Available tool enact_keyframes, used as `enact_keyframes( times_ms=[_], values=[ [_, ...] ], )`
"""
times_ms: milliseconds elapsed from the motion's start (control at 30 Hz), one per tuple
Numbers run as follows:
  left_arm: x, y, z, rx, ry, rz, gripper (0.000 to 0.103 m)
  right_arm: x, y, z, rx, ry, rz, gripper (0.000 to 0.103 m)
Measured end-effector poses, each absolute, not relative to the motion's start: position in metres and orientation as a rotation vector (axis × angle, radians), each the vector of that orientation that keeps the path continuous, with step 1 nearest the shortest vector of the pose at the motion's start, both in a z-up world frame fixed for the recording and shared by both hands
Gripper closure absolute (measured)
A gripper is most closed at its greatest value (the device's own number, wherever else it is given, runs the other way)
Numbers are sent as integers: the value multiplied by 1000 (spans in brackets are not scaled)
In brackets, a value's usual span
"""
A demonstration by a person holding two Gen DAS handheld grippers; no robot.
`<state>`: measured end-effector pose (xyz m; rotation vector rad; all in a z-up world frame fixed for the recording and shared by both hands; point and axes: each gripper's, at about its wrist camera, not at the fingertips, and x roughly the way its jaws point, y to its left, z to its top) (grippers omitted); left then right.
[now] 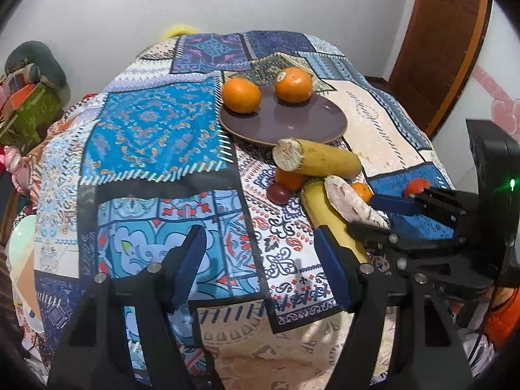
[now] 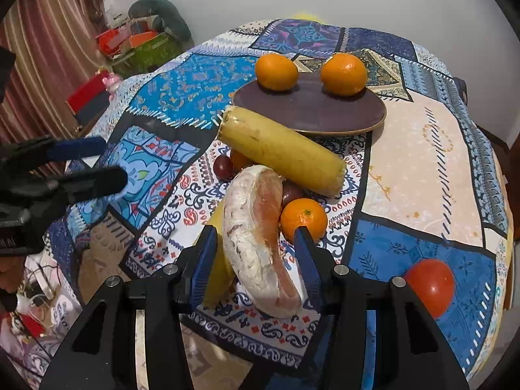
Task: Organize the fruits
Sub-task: 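Grasp the peeled pomelo segment with the right gripper while the left grasps a yellow banana piece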
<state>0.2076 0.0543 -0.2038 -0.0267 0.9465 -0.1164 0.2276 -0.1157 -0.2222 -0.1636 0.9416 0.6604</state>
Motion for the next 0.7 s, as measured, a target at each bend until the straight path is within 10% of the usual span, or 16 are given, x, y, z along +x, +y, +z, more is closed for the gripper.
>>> enact_keyframes(
  times_ms=[100,700],
  values=[
    [211,48,-211,-36,966,-147,34,231,-118,-222,-123,961,704,75],
    [254,-15,-250,-28,1105,-256,41,221,-184,-217,-128,930,640,76]
  ],
)
